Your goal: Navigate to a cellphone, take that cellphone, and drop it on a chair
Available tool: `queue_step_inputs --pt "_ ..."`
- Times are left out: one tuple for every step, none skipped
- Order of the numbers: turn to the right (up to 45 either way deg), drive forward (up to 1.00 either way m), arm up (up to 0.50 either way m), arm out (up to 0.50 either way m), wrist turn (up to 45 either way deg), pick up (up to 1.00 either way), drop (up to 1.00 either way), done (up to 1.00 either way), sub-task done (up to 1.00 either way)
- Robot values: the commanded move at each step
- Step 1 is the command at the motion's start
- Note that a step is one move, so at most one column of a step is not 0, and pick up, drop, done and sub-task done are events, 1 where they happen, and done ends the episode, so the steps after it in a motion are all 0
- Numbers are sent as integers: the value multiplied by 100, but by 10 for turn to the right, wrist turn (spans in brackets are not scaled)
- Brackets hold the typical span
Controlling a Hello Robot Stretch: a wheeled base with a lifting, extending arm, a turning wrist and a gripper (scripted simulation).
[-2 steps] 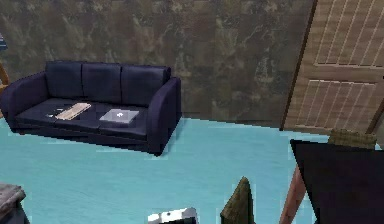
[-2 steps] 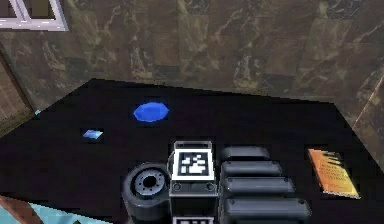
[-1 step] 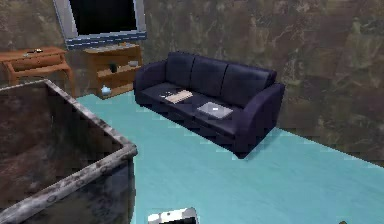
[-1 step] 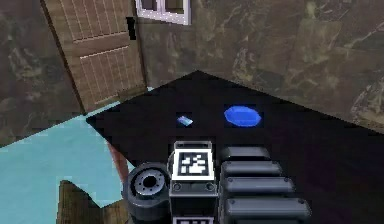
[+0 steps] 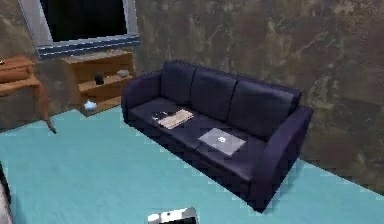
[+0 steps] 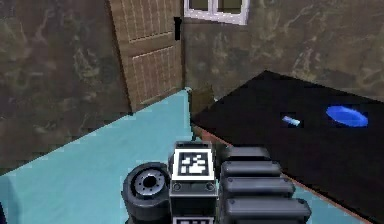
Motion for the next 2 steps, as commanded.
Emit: queue_step_inputs --pt "240 0 0 0 0 0 0 0 0" --pt "0 15 0 0 0 0 0 0 0"
